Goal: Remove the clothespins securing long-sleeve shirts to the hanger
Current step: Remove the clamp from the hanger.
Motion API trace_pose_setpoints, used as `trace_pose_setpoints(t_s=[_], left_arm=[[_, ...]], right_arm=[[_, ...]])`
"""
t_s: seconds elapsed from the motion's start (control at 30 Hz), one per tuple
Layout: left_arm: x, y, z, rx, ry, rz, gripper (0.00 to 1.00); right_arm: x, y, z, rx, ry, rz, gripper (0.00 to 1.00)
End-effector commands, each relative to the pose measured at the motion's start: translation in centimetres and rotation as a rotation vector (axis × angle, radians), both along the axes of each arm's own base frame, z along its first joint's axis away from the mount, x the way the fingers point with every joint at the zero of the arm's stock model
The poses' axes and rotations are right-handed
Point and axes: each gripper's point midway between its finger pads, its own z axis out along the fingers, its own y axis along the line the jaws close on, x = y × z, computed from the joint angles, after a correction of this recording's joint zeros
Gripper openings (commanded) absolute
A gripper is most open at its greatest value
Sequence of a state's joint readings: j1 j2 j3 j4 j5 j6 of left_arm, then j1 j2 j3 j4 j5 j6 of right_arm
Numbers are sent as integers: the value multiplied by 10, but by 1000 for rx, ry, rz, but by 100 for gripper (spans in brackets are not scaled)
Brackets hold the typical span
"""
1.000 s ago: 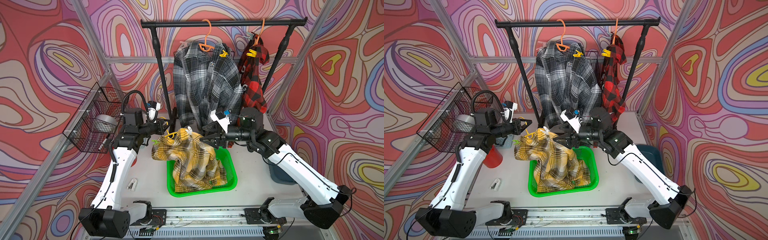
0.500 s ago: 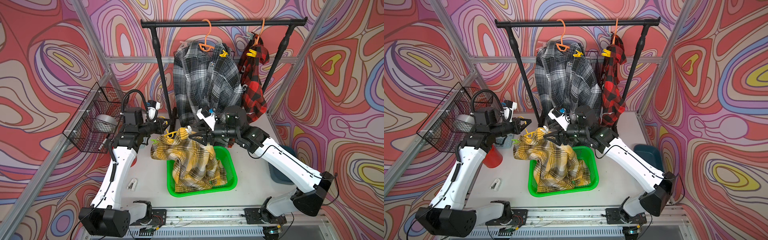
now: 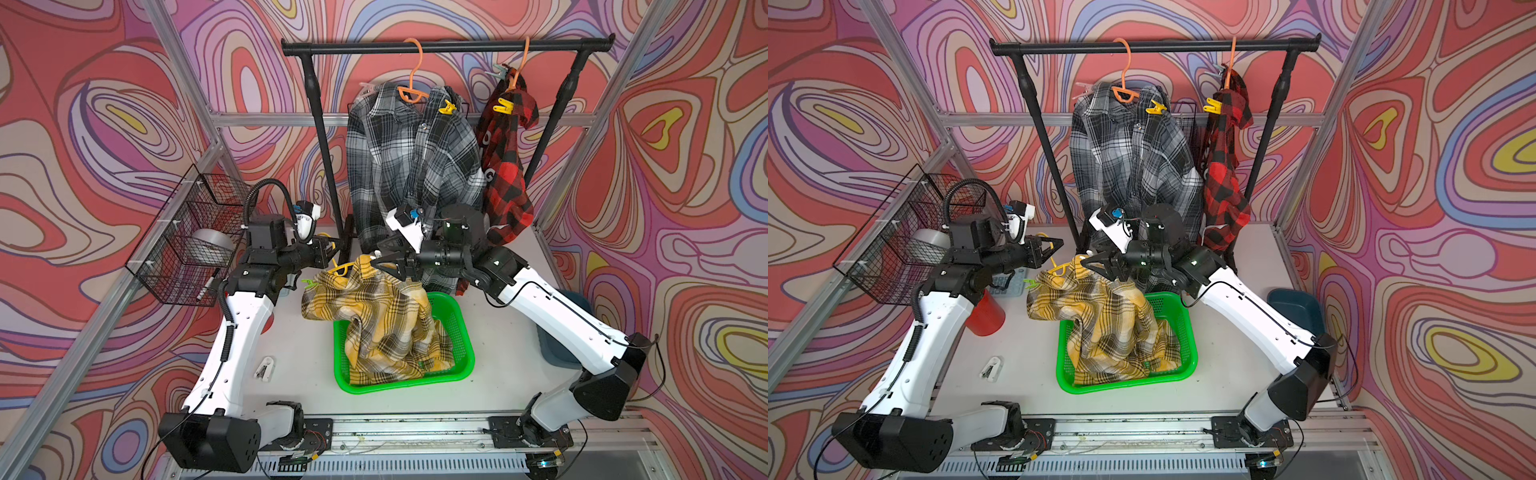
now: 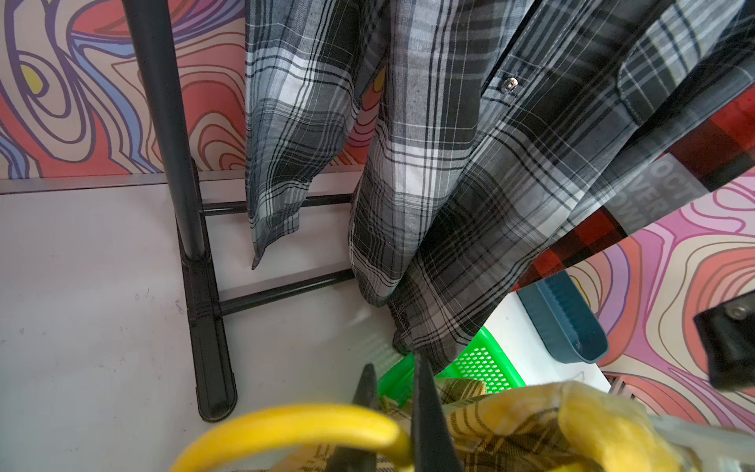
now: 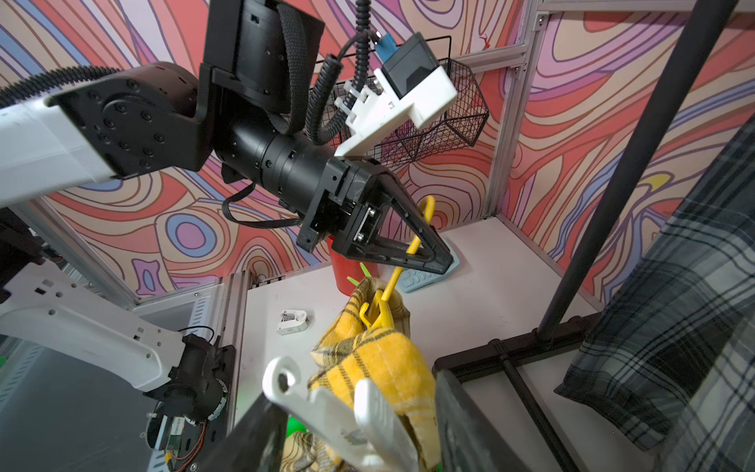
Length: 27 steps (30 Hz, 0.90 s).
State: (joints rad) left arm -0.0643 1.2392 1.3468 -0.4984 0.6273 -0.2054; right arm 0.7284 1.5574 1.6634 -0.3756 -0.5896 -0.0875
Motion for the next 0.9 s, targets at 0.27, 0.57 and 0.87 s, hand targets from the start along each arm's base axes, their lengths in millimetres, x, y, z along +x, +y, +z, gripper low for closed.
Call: trace_pose_setpoints(t_s=[0.27, 0.57, 0.87], left_arm=[[-2, 0, 15, -3, -38, -16, 0], [-2, 0, 15, 1, -39, -14, 0], [-2, 1, 12, 10, -38, -7, 0]], right_arm=[[-4, 13, -4, -35, -8, 28, 50], [-2, 13, -9, -64, -20, -8, 46], [0, 16, -9, -80, -33, -13, 38]])
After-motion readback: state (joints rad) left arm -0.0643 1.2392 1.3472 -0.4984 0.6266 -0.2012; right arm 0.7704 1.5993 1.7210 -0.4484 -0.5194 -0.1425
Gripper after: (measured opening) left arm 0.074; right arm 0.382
